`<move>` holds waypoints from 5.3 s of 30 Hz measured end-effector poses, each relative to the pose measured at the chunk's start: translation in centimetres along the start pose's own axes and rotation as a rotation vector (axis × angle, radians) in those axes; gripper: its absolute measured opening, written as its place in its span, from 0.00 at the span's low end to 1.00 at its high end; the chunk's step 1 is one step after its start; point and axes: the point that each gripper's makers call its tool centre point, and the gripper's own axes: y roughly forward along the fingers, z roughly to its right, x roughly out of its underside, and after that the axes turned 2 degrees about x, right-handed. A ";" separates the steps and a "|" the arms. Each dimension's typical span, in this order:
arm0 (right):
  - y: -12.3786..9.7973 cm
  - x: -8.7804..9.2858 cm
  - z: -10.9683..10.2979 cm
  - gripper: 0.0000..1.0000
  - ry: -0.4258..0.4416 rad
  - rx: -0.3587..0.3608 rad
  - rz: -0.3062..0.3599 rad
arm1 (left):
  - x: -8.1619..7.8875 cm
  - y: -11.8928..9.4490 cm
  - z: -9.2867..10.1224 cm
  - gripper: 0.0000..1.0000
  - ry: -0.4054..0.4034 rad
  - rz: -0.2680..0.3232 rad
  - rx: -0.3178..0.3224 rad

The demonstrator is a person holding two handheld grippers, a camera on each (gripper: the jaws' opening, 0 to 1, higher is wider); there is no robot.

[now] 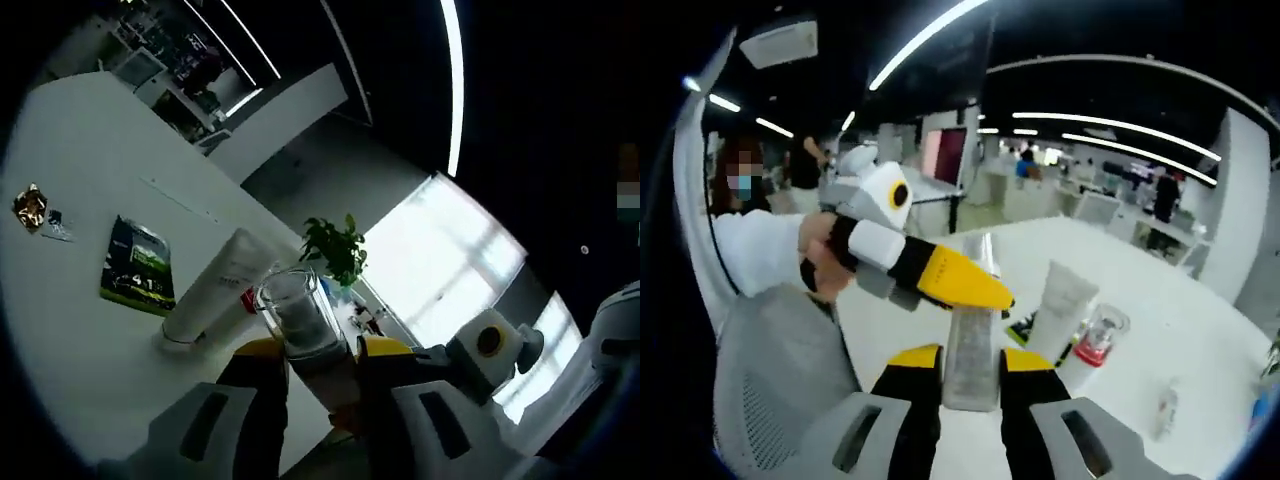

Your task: Arrange the skincare products in the storage area until every visible bottle or jar stands upright without overlapping.

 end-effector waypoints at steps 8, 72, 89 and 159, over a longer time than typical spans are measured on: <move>0.4 -0.3 -0.4 0.15 -0.037 -0.007 0.007 | -0.4 0.1 0.7 0.18 0.008 0.002 0.025; -2.4 -3.3 -4.6 0.14 0.328 -0.609 0.140 | 7.7 -2.5 5.3 0.17 0.622 -0.588 0.522; -0.4 -2.4 -0.6 0.12 0.370 -0.299 0.119 | 6.2 -0.2 2.5 0.21 0.697 -0.529 0.312; 5.3 6.6 4.8 0.12 0.246 0.167 -0.149 | 9.3 4.2 -10.8 0.15 0.899 -0.574 -0.016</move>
